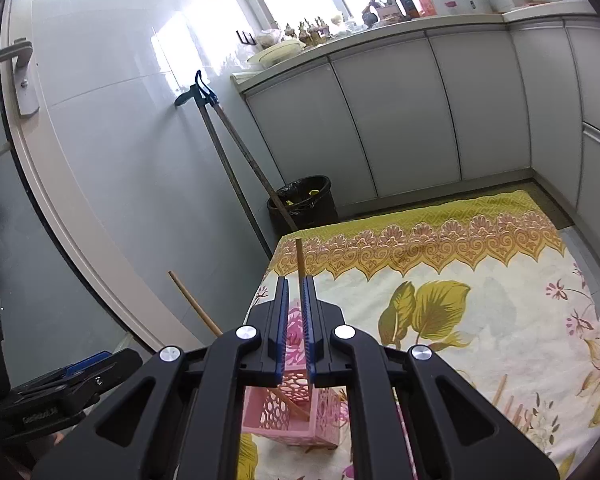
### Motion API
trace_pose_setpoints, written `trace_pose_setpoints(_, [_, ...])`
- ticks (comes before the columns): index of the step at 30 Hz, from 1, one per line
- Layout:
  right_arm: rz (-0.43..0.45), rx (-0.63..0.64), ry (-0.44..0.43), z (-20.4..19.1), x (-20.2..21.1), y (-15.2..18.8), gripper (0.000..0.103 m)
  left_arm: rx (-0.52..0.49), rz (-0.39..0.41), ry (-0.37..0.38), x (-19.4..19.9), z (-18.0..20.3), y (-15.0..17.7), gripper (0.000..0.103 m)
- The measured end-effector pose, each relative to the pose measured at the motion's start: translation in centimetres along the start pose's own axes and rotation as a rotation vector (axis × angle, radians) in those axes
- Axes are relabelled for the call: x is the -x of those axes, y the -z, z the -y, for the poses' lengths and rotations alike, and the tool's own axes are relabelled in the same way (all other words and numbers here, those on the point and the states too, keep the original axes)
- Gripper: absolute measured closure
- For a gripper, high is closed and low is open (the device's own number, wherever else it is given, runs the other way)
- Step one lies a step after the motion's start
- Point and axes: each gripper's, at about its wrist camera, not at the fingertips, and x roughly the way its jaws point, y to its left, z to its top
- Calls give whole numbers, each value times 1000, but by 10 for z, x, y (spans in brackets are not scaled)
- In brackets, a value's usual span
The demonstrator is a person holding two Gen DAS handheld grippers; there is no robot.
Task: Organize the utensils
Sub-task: 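Open the right tool to release its chopstick while the left tool returns to the bundle, then grasp a wooden chopstick with the left tool while the right tool approaches the bundle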
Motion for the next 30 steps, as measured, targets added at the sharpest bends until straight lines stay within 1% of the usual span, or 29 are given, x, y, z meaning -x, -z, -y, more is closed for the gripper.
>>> trace_pose_setpoints(2, [-2, -23, 15, 12, 23, 2, 94, -16, 7, 14, 4, 6, 2, 28])
trace_pose_setpoints(4, [6, -44, 45, 27, 50, 4, 81, -45, 10, 35, 8, 18, 6, 28])
trace_pose_setpoints(5, [13, -55, 69, 34, 63, 5, 68, -64, 9, 51, 10, 25, 8, 28])
trace_pose_setpoints(6, [13, -66, 94, 42, 76, 7, 60, -81, 7, 63, 11, 32, 11, 28])
trace_pose_setpoints(9, [-8, -125, 146, 69, 103, 15, 60, -148, -11, 112, 13, 60, 24, 28])
trace_pose_setpoints(12, [-58, -213, 175, 96, 115, 31, 60, -211, -54, 161, 5, 87, 40, 28])
trace_pose_setpoints(14, [-104, -272, 205, 113, 114, 43, 60, -244, -100, 183, -6, 103, 51, 28])
trace_pose_setpoints(15, [-134, -297, 221, 121, 112, 48, 58, -259, -129, 197, -14, 111, 58, 28])
trace_pose_setpoints(18, [-197, -365, 231, 144, 110, 61, 57, -301, -206, 226, -37, 133, 76, 29])
trace_pose_setpoints(20, [-219, -400, 253, 159, 113, 67, 57, -334, -250, 228, -53, 145, 89, 32])
trace_pose_setpoints(23, [-237, -420, 291, 172, 116, 71, 57, -365, -324, 238, -78, 162, 105, 34])
trace_pose_setpoints(25, [-253, -433, 315, 180, 117, 74, 54, -370, -350, 241, -93, 170, 110, 34])
trace_pose_setpoints(28, [-258, -431, 355, 190, 120, 76, 54, -378, -374, 233, -118, 177, 114, 34])
trace_pose_setpoints(30, [-274, -426, 348, 192, 119, 77, 54, -390, -392, 208, -135, 183, 118, 39])
